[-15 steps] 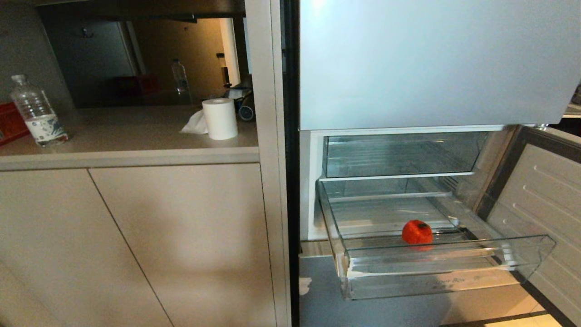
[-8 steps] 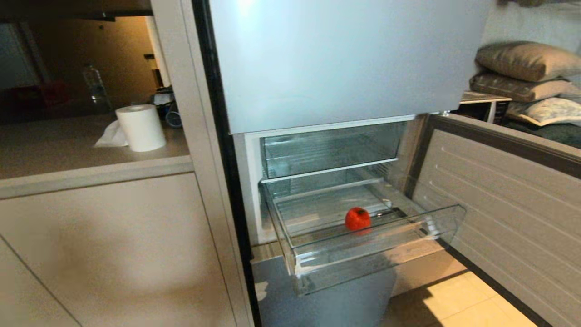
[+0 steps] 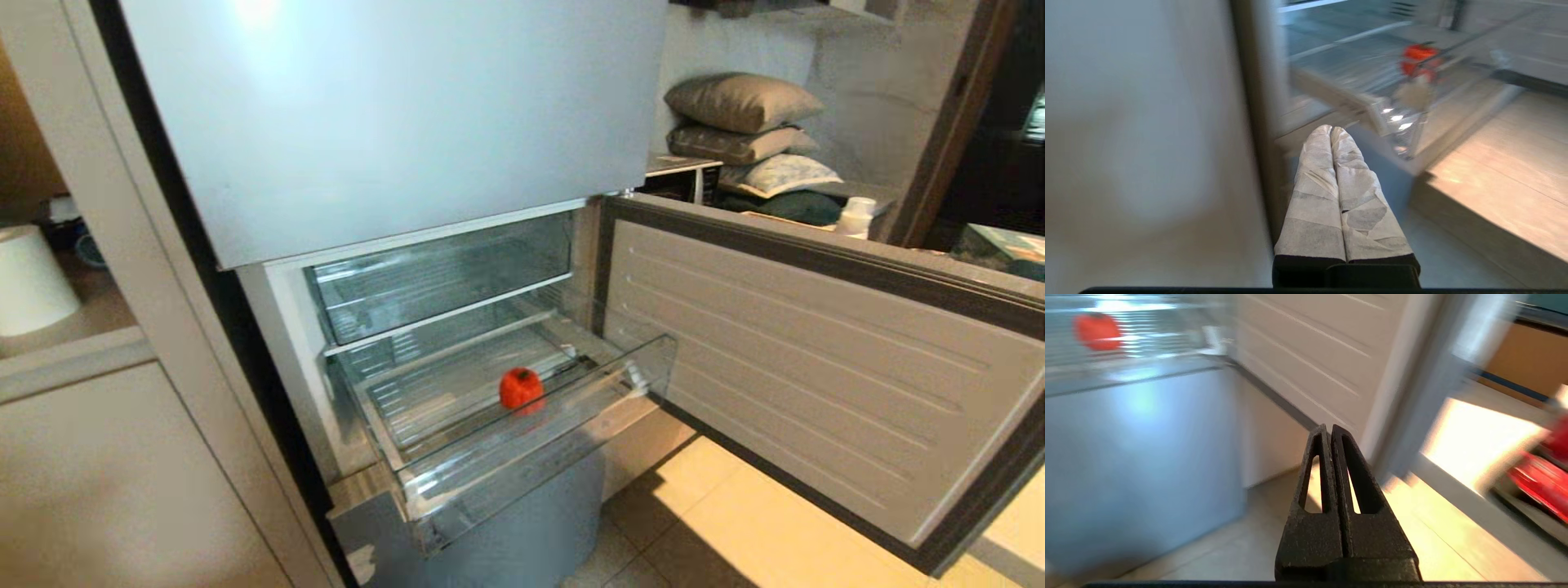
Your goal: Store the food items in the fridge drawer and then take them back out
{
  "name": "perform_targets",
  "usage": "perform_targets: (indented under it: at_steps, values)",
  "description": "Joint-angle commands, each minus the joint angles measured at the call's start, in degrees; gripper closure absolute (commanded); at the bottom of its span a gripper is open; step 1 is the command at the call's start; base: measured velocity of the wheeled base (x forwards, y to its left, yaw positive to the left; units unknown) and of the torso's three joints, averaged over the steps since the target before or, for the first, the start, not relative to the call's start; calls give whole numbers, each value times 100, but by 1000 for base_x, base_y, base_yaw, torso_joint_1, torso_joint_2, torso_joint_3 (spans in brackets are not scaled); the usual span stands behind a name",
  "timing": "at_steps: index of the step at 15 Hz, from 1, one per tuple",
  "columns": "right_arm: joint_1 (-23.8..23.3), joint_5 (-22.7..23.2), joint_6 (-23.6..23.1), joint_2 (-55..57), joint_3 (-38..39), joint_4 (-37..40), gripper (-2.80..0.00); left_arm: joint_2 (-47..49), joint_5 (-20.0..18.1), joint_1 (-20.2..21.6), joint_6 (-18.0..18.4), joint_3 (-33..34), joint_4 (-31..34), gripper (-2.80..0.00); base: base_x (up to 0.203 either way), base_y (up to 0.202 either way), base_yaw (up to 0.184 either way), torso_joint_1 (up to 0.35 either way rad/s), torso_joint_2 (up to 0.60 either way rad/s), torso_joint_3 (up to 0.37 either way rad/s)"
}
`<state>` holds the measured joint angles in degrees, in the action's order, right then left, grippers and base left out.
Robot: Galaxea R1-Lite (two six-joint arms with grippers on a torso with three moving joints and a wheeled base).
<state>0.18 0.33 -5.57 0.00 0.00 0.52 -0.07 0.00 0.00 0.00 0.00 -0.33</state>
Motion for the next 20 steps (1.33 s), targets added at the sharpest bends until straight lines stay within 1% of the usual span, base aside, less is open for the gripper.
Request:
perform_targets:
  at_steps: [1,3,6,8,9,10,11,13,14,15,16,17,20]
  values:
    - [-1,34,-32,9,0,-15,0,-1,0,0,0,9,-2,0,-1,7,-178,6,-2,-1]
    - [0,39,212,8,0,-16,0,-1,0,0,0,9,-2,0,1,5,-144,2,4,4]
    - [-14,31,138,311,-4,-41,0,-1,0,0,0,9,-2,0,0,0,-30,1,2,2]
    - [-130,-121,312,1211,-104,-345,0,-1,9,0,0,9,-2,0,0,0,0,0,0,0]
    - [-329,-209,528,1761,-258,-601,0,-1,0,9,0,9,-2,0,0,0,0,0,0,0]
    - [-715,-279,770,2360,-525,-819,0,-1,6,0,0,9,-2,0,0,0,0,0,0,0]
    - [-1305,-334,985,2821,-833,-990,0,-1,0,9,0,9,-2,0,0,0,0,0,0,0]
    - [-2621,-369,1228,3510,-1357,-1189,0,-1,0,9,0,9,-2,0,0,0,0,0,0,0]
    - [-3162,-330,1314,3931,-1593,-1278,0,-1,0,0,0,9,-2,0,0,0,0,0,0,0]
    - [-3567,-233,1375,4340,-1765,-1405,0,-1,1,8,0,9,-2,0,0,0,0,0,0,0]
    - [-3888,-112,1421,4712,-1889,-1622,-235,-1,7,0,0,9,-2,0,0,0,0,0,0,0]
    - [-4088,-31,1447,5028,-1961,-1886,-280,-1,0,5,0,9,-2,0,0,0,0,0,0,0]
    - [-4328,50,1470,5898,-2105,-2407,-280,-1,0,0,0,9,-2,0,0,0,0,0,0,0]
